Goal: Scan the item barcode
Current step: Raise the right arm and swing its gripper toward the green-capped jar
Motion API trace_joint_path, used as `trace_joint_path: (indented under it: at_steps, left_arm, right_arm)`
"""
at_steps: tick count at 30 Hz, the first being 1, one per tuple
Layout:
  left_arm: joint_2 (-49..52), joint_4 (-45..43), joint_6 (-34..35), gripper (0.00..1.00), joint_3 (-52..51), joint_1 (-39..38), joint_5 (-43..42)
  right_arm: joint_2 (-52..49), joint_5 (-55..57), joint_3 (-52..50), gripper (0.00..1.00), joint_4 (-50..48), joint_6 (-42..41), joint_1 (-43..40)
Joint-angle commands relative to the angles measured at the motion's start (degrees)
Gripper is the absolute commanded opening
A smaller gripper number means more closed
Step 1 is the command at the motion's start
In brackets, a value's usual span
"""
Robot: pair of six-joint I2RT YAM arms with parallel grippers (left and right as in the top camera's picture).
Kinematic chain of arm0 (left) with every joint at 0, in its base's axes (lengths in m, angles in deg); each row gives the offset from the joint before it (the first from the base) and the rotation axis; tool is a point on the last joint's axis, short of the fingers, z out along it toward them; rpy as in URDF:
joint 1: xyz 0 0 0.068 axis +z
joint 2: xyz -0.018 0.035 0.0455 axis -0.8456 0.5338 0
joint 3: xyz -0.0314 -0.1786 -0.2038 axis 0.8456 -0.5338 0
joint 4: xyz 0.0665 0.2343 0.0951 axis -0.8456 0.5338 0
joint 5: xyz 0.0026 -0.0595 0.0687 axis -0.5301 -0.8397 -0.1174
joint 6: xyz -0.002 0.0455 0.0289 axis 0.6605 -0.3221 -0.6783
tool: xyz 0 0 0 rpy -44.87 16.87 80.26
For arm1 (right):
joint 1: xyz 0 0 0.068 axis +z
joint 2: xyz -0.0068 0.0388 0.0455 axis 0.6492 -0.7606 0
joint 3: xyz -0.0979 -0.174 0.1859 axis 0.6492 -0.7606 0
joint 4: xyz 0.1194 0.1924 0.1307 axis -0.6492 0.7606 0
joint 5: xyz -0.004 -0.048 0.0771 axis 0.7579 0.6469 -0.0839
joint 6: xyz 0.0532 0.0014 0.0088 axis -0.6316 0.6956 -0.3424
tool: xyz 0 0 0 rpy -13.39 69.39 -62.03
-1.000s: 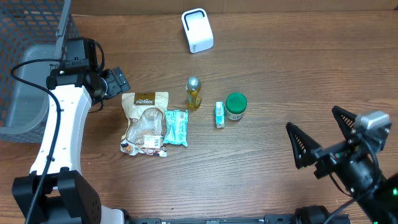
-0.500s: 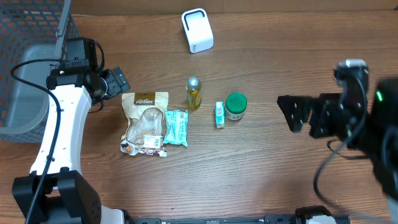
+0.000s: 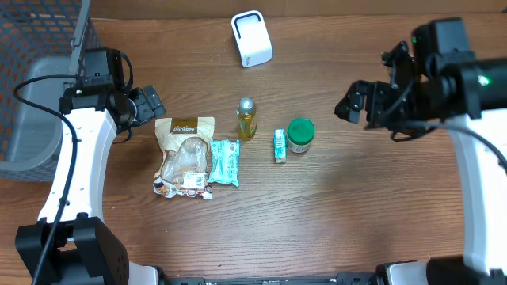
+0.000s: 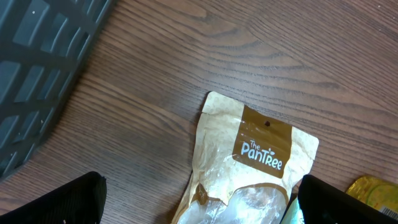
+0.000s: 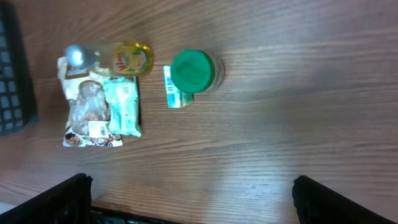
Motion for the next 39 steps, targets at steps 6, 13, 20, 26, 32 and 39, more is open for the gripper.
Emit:
trace_joint_path:
  at_steps: [6,13,20,26,32,39]
  left_arm:
    - [-0.6,-0.1,-0.4,1.00,0.7,-0.1,-0.3]
    - [-0.6,-0.1,-0.4,1.00,0.7,-0.1,-0.3]
    - [-0.6,-0.1,-0.4,1.00,0.7,-0.1,-0.3]
    - [-0.6,-0.1,-0.4,0.99,0.7,-0.1,-0.3]
    - [-0.6,-0.1,-0.4,0.99,0.7,-0.1,-0.3]
    - [-0.6,-0.1,-0.4,0.99,0.7,-0.1,-0.3]
  right_arm:
    - [-3.3,0.1,1.4,1.00,-1.7,-2.4,0.3]
    - [-3.7,-3.5,1.4,1.00,-6.1,-8.2,0.3]
    - [-3.7,-5.7,1.4,1.00,-5.8,-9.6,0.3]
    - [-3.7,-7.1,1.4,1.00,-6.1,-9.6,0.3]
    - [-3.7,-7.0,1.4,1.00,-5.2,-9.6,0.3]
    - [-3.7,-7.0,1.4,1.00,-5.4,-9.6,0.3]
